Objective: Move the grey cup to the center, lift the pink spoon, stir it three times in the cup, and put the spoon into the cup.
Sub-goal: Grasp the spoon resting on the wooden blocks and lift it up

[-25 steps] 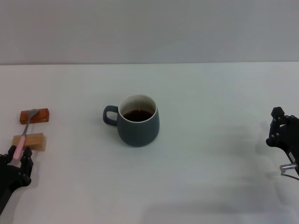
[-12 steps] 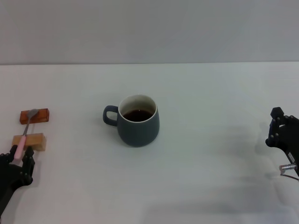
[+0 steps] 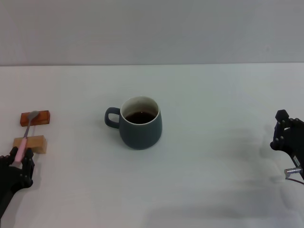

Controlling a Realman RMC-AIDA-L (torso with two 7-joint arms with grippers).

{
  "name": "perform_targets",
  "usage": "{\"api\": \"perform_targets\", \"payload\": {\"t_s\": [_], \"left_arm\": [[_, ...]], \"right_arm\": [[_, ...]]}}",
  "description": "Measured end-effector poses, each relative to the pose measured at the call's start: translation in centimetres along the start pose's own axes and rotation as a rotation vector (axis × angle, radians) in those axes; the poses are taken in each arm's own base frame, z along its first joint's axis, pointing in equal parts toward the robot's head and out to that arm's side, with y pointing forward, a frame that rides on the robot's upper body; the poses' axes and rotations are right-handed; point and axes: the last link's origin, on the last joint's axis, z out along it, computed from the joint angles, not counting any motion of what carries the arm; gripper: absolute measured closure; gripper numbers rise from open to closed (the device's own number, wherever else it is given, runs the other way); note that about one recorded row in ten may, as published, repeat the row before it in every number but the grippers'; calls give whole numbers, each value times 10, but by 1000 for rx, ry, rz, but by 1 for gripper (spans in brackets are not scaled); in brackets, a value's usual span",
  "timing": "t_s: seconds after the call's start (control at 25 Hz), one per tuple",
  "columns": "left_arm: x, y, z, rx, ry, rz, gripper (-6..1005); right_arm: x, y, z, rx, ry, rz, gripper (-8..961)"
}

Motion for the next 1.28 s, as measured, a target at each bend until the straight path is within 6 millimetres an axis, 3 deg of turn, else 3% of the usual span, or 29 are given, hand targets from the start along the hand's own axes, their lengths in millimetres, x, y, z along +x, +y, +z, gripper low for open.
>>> {"api": "perform_targets", "payload": {"t_s": [1.08,1.28], "left_arm": [[0,-1,2,1,-3,14,697],[2,0,2,0,6,19,784]], "right_arm": [[-1,1,1,-3,-2,3,954],[-1,1,0,-3,-2,3,954]]}}
